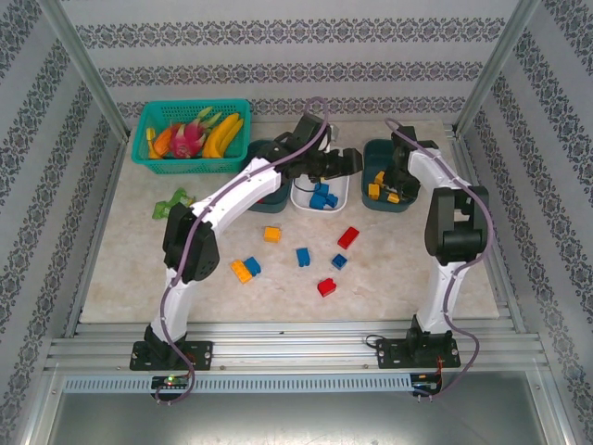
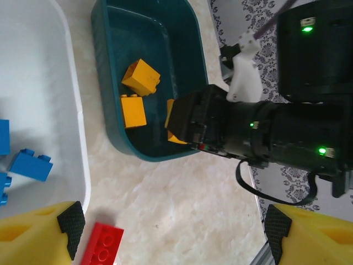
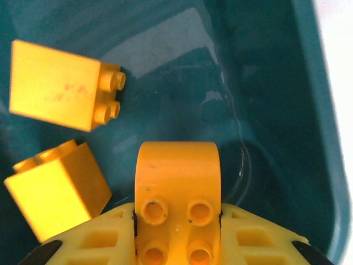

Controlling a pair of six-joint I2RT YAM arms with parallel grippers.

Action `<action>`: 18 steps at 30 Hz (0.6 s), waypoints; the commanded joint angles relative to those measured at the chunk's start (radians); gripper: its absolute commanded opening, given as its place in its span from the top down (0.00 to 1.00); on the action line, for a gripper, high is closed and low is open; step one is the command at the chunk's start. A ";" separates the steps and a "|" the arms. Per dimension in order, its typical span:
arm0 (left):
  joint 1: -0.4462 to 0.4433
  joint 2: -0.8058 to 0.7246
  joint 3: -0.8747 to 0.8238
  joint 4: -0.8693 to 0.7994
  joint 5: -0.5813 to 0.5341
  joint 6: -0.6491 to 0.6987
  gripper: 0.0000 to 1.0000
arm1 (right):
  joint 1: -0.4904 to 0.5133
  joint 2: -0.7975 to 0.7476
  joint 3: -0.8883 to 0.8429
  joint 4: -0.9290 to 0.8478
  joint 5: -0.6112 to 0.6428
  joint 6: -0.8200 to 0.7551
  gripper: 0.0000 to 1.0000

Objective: Sort the legos into containers by color

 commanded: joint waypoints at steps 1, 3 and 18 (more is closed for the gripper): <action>-0.016 0.030 0.057 -0.031 0.006 0.023 0.13 | -0.010 0.042 0.073 -0.015 -0.013 -0.020 0.77; -0.016 0.040 0.063 -0.031 0.005 0.023 0.13 | -0.012 0.068 0.096 -0.016 -0.022 -0.021 0.76; -0.016 -0.022 0.051 -0.093 -0.016 0.041 0.13 | 0.008 -0.014 0.123 -0.022 -0.043 -0.001 0.44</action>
